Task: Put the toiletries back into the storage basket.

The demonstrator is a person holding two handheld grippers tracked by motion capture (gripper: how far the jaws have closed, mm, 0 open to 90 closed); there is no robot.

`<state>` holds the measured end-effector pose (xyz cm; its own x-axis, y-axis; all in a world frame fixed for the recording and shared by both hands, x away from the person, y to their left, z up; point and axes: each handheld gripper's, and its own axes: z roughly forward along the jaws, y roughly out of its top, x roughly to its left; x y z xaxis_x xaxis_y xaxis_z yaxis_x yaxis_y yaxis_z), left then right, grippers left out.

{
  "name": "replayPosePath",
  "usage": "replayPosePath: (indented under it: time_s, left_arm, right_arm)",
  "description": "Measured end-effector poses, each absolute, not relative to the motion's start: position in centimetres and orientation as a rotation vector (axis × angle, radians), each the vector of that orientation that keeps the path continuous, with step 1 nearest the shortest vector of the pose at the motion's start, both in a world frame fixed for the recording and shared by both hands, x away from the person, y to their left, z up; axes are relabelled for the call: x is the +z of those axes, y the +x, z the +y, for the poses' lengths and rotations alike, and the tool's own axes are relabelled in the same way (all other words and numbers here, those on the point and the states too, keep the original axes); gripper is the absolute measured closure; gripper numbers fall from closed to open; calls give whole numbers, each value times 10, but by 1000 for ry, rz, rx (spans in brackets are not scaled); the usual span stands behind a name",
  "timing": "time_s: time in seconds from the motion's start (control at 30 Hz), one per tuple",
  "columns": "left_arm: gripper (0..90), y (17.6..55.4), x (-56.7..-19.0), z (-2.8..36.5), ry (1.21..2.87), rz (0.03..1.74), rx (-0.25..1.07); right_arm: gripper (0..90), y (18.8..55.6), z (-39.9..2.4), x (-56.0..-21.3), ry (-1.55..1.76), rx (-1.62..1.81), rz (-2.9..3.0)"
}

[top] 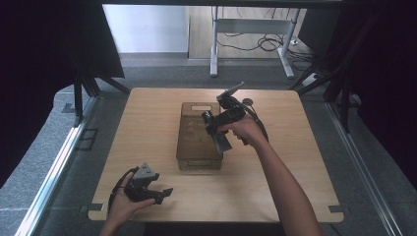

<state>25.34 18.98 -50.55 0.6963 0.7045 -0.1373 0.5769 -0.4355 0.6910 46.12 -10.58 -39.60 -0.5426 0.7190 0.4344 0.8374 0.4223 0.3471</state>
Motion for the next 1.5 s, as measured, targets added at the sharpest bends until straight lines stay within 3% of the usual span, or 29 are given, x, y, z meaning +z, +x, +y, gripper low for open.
replayPosePath:
  time_s: [0.67, 1.5]
  left_arm:
    - [225, 254, -505, 186, 2166, 965, 217]
    - [225, 254, -506, 186, 2178, 952, 210]
  right_arm:
    - [475, 473, -78, -400, -1384, -761, -2447]
    - [475, 486, -51, -431, -1483, -700, -2379]
